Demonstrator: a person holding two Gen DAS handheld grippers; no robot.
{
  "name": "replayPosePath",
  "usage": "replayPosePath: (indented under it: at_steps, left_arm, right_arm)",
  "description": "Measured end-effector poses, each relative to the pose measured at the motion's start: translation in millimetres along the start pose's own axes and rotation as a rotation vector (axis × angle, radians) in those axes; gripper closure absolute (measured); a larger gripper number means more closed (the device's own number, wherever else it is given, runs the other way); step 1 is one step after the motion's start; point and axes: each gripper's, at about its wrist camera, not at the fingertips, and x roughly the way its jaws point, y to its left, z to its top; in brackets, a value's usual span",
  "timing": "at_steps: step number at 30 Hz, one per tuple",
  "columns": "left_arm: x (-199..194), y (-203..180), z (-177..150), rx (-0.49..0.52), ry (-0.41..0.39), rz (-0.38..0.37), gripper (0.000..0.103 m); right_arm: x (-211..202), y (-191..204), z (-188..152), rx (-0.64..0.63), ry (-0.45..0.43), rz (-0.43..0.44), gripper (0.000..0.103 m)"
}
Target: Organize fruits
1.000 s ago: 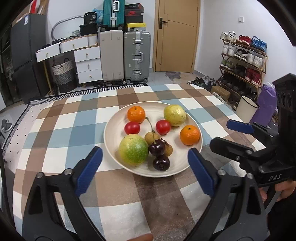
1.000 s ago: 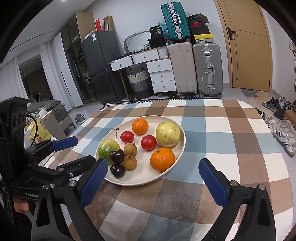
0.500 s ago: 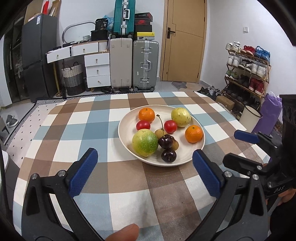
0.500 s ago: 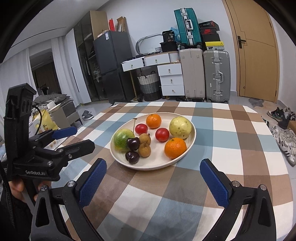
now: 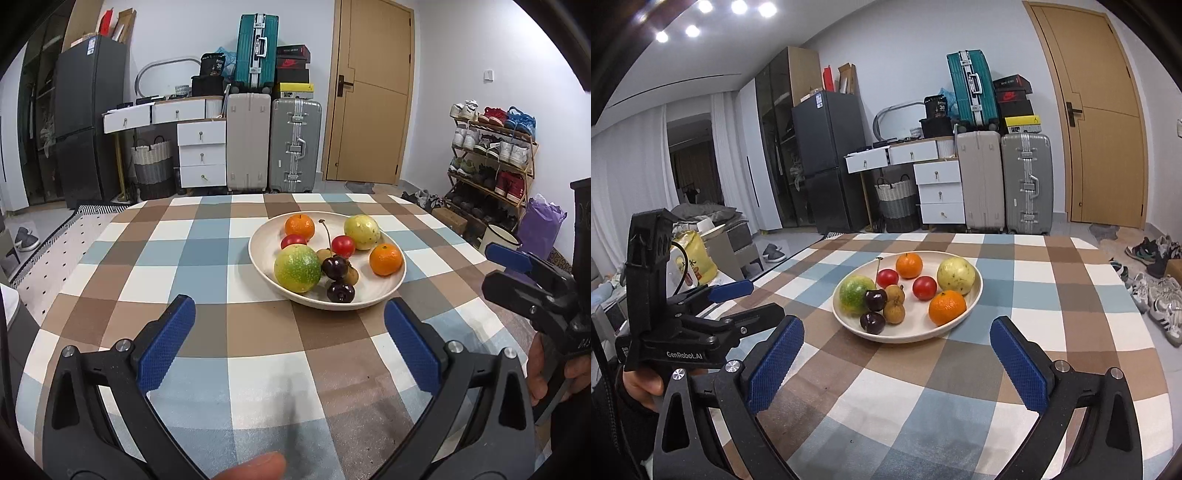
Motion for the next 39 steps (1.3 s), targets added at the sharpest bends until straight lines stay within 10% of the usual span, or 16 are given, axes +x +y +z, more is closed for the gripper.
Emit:
replayPosePath:
  at_steps: [39]
  left_arm:
    - [-3, -5, -1, 0.017, -0.016, -0.003, 0.001]
  right_arm:
    - [1, 10, -1, -0.056, -0.002, -0.021, 0.0]
